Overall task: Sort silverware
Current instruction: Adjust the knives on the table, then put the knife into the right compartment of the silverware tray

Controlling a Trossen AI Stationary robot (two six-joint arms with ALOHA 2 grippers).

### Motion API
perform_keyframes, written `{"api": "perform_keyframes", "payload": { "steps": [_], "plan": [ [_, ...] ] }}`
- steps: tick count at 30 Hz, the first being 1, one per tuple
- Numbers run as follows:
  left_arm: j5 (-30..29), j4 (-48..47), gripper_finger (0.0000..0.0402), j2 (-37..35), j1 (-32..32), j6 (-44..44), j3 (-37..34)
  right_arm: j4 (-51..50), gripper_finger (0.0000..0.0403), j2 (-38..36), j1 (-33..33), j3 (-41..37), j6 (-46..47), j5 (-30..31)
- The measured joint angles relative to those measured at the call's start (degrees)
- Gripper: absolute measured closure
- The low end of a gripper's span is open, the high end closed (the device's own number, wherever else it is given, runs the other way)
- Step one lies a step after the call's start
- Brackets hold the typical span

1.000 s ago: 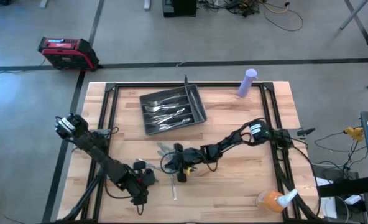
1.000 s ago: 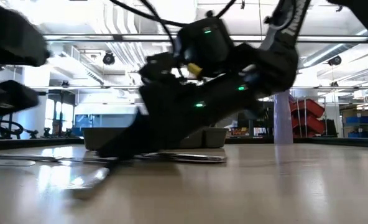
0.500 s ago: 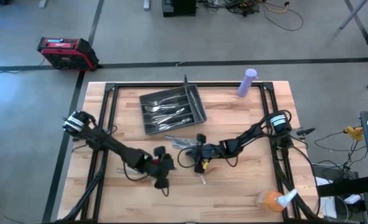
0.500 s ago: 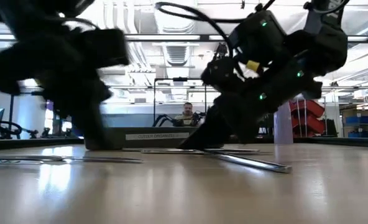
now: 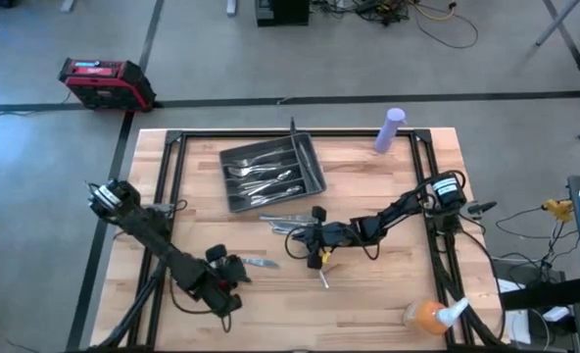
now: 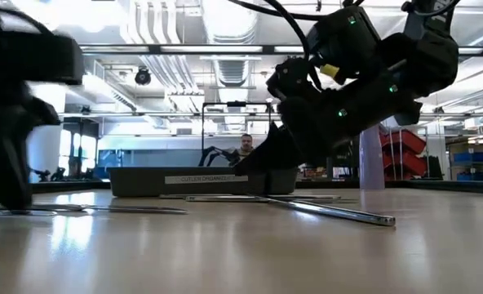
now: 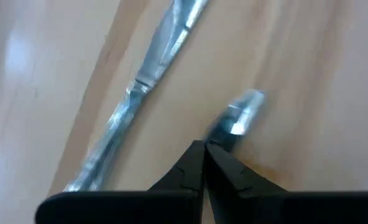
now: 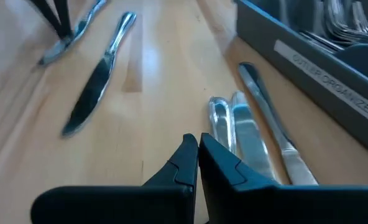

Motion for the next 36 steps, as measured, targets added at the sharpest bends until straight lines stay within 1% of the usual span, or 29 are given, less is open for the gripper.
{"api": "perform_keyframes", "payload": {
  "steps": [2,4,6,8,10,12,14,17,20,24,26,28,32,36],
  "plan": [
    [-0.9,3.7,0.0402,2.3,1.4,3.4,0.0,1.2,0.0403,-2.2,0.1,-2.4,1.0,0.0],
    [-1.9,10.1,0.0402,5.0,2.6,7.0,0.3,2.6,0.0403,-4.7,0.5,-4.9,1.2,0.2],
    [-2.3,17.5,0.0402,7.5,4.8,11.1,0.4,1.4,0.0403,-7.8,0.6,-7.8,2.6,0.2],
    [-3.9,25.0,0.0402,9.6,7.3,14.9,0.4,-1.0,0.0403,-10.6,0.6,-9.9,4.0,0.1],
    [-5.8,31.3,0.0402,11.3,10.3,19.5,0.6,-5.2,0.0403,-12.7,0.8,-11.0,4.7,-0.1],
    [-8.4,36.7,0.0402,12.0,13.7,25.6,0.8,-11.6,0.0403,-14.3,1.6,-11.2,4.4,-1.0],
    [-9.5,40.0,0.0402,11.9,17.1,31.9,0.7,-17.5,0.0399,-15.1,3.2,-10.2,3.7,-1.9],
    [-10.3,45.6,0.0402,10.8,21.7,39.5,1.7,-26.2,0.0374,-15.7,5.3,-7.4,3.3,-2.0],
    [-10.2,47.0,0.0402,9.3,24.6,45.5,3.4,-29.6,0.0335,-15.8,6.5,-4.3,8.0,-1.8],
    [-6.0,46.1,0.0402,9.6,27.8,51.0,4.1,-30.2,0.0286,-15.2,8.6,-2.0,13.6,-1.3],
    [-2.3,47.2,0.0402,10.0,29.4,51.3,4.4,-30.2,0.0265,-14.8,10.3,-1.6,17.2,1.3],
    [-0.5,46.9,0.0402,10.9,30.3,51.4,4.2,-30.3,0.0247,-13.4,11.7,-1.1,21.4,5.4],
    [-0.3,49.7,0.0402,14.0,31.1,53.0,4.0,-30.5,0.0223,-9.9,13.9,0.3,26.7,10.6],
    [-0.5,52.0,0.0401,17.2,31.3,53.1,4.3,-30.8,0.0213,-5.2,15.2,3.5,28.3,11.3]
  ]
}}
